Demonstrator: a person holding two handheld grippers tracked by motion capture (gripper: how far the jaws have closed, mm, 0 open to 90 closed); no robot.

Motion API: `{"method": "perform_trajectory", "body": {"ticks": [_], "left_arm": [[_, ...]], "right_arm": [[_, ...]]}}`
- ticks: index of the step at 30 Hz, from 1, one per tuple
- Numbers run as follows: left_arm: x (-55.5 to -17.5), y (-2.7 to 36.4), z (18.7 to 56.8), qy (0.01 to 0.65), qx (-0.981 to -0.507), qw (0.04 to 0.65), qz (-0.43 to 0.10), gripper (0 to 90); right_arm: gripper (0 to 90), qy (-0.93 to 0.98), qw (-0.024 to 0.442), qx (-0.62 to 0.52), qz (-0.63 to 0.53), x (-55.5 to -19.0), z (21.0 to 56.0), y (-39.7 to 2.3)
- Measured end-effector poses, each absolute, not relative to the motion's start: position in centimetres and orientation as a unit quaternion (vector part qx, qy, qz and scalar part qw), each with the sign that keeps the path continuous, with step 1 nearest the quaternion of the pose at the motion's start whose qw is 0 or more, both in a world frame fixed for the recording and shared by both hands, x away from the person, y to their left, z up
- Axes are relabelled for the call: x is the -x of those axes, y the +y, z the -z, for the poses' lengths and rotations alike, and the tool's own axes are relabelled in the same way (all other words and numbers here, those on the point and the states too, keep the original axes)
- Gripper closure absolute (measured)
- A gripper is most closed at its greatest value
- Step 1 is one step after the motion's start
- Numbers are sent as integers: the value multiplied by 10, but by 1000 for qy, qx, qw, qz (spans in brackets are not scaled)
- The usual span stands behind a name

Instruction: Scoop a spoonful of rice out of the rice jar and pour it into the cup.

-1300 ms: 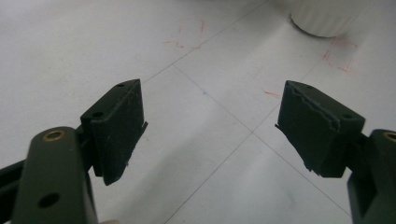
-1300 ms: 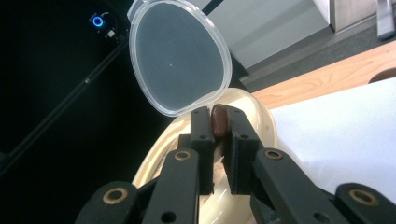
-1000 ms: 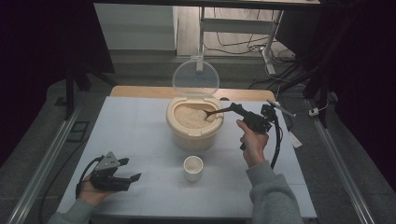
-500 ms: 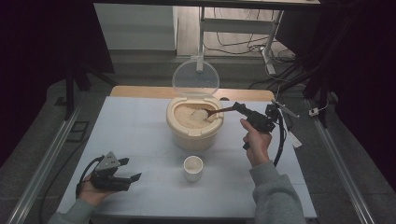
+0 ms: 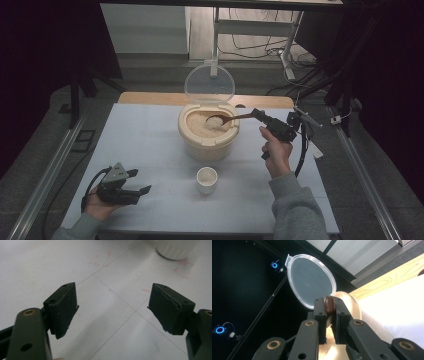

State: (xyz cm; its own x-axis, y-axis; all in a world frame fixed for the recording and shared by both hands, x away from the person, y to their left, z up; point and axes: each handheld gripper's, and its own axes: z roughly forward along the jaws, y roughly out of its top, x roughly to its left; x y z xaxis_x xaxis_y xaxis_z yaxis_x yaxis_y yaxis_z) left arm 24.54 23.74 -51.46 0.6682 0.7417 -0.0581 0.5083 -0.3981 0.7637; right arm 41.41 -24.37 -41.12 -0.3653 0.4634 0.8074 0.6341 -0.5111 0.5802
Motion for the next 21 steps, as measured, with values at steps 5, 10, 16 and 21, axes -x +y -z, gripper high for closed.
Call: {"method": "perform_trajectory", "body": {"ticks": [5, 10, 16, 21], "left_arm": [[-245, 237, 515, 379, -824, 395, -148, 226], [-245, 237, 515, 379, -824, 395, -148, 226], [-246, 237, 515, 379, -824, 395, -148, 226], [-245, 237, 515, 379, -824, 395, -148, 227]], "right_arm": [[828, -487, 65, 559, 668, -414, 410, -245], [828, -486, 71, 560, 667, -414, 411, -246], [828, -484, 74, 558, 670, -414, 411, -247], [828, -485, 72, 555, 672, -412, 406, -246]]}}
